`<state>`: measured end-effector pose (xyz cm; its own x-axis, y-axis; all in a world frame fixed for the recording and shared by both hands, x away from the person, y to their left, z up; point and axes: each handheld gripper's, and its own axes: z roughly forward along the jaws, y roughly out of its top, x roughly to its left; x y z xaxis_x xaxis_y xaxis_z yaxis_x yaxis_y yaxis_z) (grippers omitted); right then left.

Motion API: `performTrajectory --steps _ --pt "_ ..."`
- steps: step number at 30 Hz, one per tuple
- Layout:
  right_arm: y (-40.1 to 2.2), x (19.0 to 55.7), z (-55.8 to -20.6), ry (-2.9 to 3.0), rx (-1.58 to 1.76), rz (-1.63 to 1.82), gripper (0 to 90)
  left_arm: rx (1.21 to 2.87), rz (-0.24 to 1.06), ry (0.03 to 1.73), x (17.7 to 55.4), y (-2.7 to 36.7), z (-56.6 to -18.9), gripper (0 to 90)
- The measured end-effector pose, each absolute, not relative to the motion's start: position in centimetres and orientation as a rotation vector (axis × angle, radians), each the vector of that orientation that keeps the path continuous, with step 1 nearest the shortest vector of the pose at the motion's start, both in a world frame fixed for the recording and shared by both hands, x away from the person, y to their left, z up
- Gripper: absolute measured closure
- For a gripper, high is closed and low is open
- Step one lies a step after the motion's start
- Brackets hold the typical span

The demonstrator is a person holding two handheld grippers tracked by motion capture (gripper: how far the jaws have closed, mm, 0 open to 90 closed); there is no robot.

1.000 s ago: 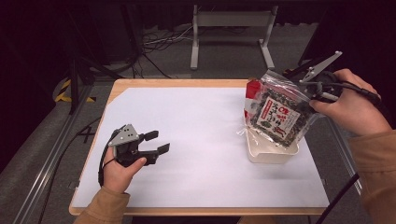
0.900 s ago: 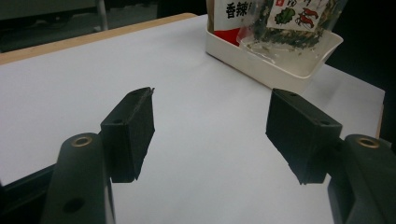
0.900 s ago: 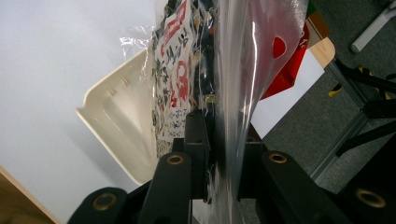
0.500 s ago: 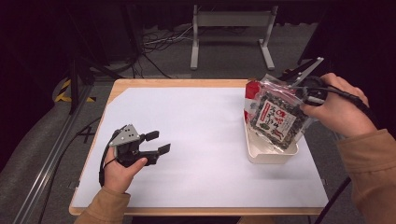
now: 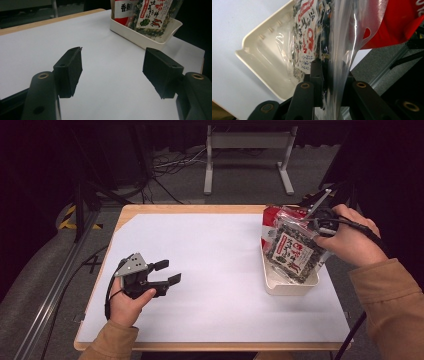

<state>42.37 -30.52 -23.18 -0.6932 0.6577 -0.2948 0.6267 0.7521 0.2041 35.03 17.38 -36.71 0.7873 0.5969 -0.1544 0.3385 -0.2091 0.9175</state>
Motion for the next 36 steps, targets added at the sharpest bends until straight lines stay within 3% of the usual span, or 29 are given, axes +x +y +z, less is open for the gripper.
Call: performTrajectory --steps 15,33,36 --pt "-34.3 42.5 -23.5 2.569 1.083 0.479 76.4 1.828 0.314 0.749 35.3 17.8 -37.0 25.7" --pt "-34.7 41.1 -22.4 2.308 1.027 0.77 27.3 1.819 0.318 0.788 35.4 18.6 -37.3 21.5" --pt "-34.8 40.7 -22.0 2.285 1.01 0.805 23.9 1.826 0.322 0.785 35.4 18.8 -37.3 21.3"
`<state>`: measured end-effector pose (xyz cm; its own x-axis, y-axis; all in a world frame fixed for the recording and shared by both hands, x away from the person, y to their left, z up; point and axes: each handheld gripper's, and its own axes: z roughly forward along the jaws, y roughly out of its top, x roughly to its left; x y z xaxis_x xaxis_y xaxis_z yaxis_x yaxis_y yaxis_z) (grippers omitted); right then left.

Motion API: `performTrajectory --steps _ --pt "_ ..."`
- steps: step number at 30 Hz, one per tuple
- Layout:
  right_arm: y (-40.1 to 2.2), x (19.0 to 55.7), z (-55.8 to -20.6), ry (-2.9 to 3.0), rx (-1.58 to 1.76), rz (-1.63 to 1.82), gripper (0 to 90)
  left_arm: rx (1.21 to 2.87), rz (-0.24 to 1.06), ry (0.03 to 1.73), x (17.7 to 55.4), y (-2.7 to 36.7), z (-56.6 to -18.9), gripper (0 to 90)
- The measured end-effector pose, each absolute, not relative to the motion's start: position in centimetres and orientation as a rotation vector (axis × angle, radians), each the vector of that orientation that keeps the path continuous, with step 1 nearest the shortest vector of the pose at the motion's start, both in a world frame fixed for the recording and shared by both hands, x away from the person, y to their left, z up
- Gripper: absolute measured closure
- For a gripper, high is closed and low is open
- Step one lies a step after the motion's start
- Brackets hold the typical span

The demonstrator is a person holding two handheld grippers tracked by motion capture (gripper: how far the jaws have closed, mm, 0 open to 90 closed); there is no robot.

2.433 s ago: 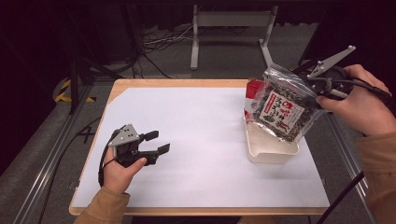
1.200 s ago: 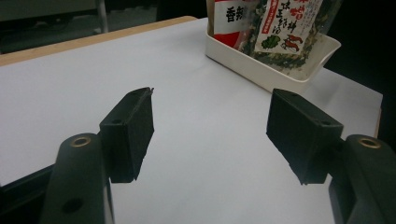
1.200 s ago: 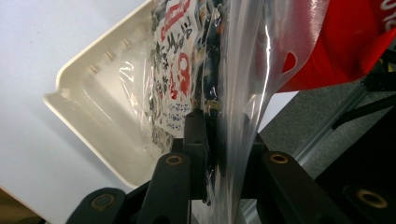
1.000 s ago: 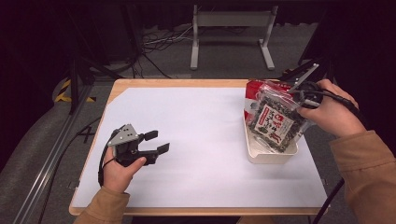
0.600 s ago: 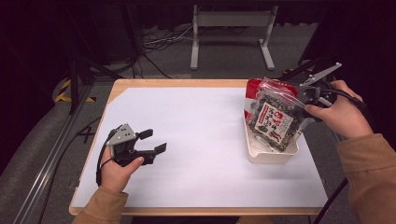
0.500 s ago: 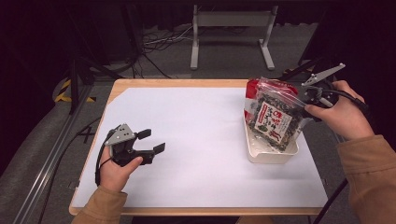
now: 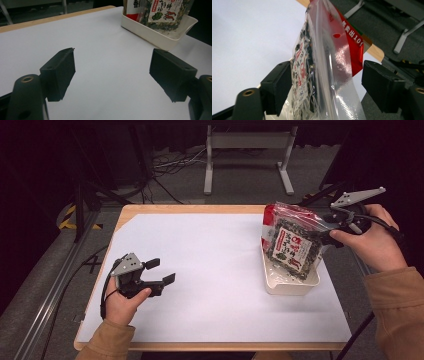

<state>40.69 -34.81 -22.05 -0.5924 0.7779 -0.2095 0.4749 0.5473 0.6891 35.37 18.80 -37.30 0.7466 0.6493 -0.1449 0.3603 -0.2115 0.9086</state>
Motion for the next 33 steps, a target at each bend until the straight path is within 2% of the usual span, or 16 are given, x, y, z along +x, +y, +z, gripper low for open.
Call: performTrajectory --steps 15,22,33 --pt "-35.3 36.5 -20.3 2.036 0.975 1.156 21.9 1.832 0.338 0.774 34.7 19.4 -37.3 20.2" --pt "-33.3 33.6 -21.8 1.969 0.889 1.334 22.3 1.842 0.353 0.793 33.8 20.9 -37.8 19.6" --pt "-29.9 32.3 -25.6 1.972 0.821 1.422 22.7 1.852 0.376 0.766 33.1 21.5 -38.2 19.1"
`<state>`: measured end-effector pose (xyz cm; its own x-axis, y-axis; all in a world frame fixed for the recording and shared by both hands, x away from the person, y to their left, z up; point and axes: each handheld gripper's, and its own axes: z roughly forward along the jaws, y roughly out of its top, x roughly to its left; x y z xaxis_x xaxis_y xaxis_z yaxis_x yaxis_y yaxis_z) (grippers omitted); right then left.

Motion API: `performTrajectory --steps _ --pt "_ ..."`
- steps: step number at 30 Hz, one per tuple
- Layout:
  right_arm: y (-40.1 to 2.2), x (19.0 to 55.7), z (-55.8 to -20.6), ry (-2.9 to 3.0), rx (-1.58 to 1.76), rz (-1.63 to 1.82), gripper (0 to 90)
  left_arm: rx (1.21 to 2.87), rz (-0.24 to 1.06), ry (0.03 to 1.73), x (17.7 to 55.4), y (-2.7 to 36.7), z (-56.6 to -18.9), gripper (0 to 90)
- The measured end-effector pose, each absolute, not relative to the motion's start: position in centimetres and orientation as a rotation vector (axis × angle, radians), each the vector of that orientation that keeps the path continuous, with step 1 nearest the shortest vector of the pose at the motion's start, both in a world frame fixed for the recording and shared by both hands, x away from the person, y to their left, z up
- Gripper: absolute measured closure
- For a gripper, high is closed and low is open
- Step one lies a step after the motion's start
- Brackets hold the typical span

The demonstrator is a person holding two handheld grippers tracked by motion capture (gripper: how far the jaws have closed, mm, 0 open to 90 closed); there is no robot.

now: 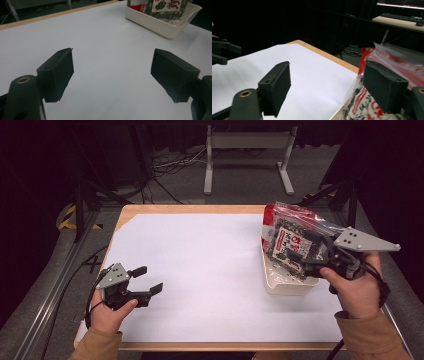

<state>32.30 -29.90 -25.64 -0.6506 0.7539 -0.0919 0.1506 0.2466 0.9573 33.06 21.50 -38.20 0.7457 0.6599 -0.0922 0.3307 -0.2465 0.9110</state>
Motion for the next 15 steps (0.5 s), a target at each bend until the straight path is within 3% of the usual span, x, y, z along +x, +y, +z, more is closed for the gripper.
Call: performTrajectory --steps 15 --pt "-26.5 32.0 -32.7 2.069 0.814 1.496 23.0 1.882 0.373 0.714 32.3 21.0 -38.7 16.8"
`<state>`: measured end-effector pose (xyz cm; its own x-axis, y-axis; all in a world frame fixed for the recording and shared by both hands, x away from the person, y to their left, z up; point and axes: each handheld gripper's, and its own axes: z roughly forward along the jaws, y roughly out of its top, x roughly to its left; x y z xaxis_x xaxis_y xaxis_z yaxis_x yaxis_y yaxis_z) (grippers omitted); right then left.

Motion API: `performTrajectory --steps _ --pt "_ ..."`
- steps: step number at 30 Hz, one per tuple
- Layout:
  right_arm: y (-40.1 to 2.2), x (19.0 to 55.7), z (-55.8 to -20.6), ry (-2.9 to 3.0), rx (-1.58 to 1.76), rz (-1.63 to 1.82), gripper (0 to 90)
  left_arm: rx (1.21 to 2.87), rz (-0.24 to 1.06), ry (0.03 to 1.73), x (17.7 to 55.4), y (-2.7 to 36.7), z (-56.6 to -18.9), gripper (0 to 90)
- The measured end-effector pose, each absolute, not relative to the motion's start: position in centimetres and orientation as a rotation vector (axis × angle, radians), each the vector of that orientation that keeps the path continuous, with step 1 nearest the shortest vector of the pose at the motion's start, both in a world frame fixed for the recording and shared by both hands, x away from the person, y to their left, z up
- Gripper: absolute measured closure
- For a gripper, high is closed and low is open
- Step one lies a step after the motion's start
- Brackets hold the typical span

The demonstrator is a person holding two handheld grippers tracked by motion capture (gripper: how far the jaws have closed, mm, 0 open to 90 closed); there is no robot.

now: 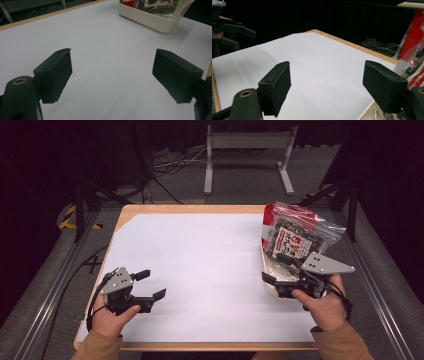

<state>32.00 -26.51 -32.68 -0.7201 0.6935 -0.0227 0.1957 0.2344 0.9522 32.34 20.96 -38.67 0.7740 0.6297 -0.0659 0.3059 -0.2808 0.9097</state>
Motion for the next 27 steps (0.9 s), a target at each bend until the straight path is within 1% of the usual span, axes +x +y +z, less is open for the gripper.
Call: performTrajectory --steps 7,10,19,25,27 --pt "-26.4 31.8 -35.4 2.063 0.823 1.556 23.3 1.877 0.373 0.699 32.3 21.0 -38.7 16.8" --pt "-26.2 31.9 -36.8 2.099 0.841 1.505 24.0 1.879 0.365 0.692 32.3 21.0 -38.8 16.7" --pt "-24.5 32.0 -40.3 2.174 0.817 1.498 24.4 1.879 0.349 0.69 32.4 21.2 -39.3 16.2" --pt "-24.3 32.4 -41.7 2.175 0.804 1.521 26.8 1.891 0.346 0.673 32.5 20.9 -39.6 16.1" --pt "-24.3 32.4 -41.8 2.166 0.792 1.508 26.3 1.9 0.338 0.67 32.5 20.9 -39.7 15.8"
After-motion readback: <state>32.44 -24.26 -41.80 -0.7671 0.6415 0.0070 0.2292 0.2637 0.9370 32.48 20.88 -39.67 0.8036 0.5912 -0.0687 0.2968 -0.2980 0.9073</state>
